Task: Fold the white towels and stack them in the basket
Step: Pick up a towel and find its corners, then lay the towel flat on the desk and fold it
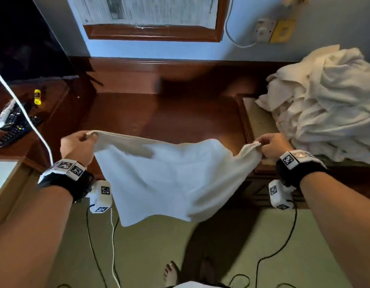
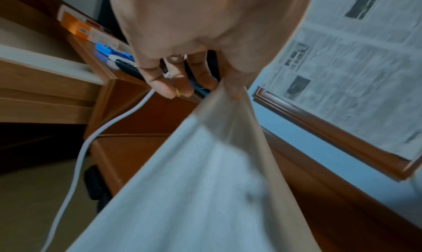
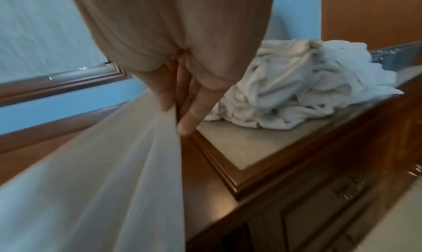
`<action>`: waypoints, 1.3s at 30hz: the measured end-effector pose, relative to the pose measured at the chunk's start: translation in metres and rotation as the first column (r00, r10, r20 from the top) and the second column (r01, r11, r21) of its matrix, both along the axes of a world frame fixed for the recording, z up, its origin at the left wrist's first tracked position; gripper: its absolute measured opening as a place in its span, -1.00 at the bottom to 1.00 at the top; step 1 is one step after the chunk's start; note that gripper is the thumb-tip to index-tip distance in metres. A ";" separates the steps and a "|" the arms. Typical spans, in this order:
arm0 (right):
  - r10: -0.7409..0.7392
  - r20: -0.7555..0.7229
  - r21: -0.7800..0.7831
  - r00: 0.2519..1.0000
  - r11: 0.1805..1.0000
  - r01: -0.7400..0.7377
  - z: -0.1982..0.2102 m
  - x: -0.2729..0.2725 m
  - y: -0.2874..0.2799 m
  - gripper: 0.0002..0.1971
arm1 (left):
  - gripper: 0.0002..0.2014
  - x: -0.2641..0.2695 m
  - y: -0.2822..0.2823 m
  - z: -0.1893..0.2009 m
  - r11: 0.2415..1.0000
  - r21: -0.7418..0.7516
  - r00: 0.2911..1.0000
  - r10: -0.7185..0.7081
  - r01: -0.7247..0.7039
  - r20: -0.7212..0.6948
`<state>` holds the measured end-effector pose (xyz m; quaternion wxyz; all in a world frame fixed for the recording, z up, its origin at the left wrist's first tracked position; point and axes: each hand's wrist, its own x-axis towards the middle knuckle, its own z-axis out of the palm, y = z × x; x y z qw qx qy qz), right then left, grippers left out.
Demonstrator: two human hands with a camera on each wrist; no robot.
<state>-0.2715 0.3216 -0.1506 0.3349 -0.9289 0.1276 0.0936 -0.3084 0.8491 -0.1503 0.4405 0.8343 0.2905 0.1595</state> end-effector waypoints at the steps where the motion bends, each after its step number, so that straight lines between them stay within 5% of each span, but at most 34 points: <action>1: -0.073 0.013 0.005 0.997 0.997 0.073 -0.011 -0.009 -0.003 -0.69 | -0.74 -0.005 0.005 -0.005 1.000 0.014 0.998 0.021 -0.020 -0.056; 7: -0.378 0.162 -0.041 0.911 0.920 0.389 -0.055 -0.048 -0.006 -0.72 | -0.62 -0.023 0.049 -0.035 0.980 0.078 0.940 0.198 -0.184 -0.278; 11: -0.485 0.321 0.093 0.813 0.871 0.483 -0.057 -0.047 -0.011 -0.72 | -0.53 -0.003 0.121 -0.098 0.975 0.041 0.950 0.222 -0.219 -0.220; 13: -0.531 0.404 0.179 0.745 0.845 0.505 -0.047 -0.042 -0.013 -0.73 | -0.37 -0.003 0.112 -0.089 0.958 0.045 0.950 0.286 -0.283 -0.128; 17: -0.622 0.360 0.266 0.695 0.782 0.563 -0.047 -0.044 -0.011 -0.68 | -0.58 -0.020 0.030 -0.031 0.923 -0.009 0.923 0.385 -0.385 0.027; 19: -0.721 0.185 0.369 0.668 0.681 0.633 -0.055 -0.046 -0.004 -0.66 | -0.64 -0.022 0.009 -0.032 0.885 -0.170 0.886 0.453 -0.433 0.101; 23: -0.859 -0.053 0.659 0.510 0.354 0.664 -0.054 -0.036 0.021 -0.66 | -0.76 -0.004 0.002 -0.041 0.782 -0.499 0.861 0.492 -0.373 0.128; 25: -0.867 -0.143 0.741 0.477 0.226 0.632 -0.047 -0.019 0.027 -0.65 | -0.68 0.012 0.002 -0.037 0.715 -0.611 0.855 0.505 -0.339 0.116; 31: -0.848 -0.187 0.840 0.496 0.124 0.528 -0.022 0.052 0.041 -0.53 | -0.56 0.089 0.035 -0.027 0.616 -0.748 0.864 0.489 -0.246 0.118; 36: -0.824 -0.156 0.867 0.544 0.149 0.475 -0.024 0.136 0.041 -0.60 | -0.58 0.160 0.024 -0.011 0.606 -0.765 0.823 0.535 -0.219 0.189; 39: -0.743 -0.146 0.866 0.653 0.223 0.448 -0.023 0.196 0.038 -0.74 | -0.56 0.214 0.027 -0.015 0.603 -0.779 0.849 0.491 -0.170 0.195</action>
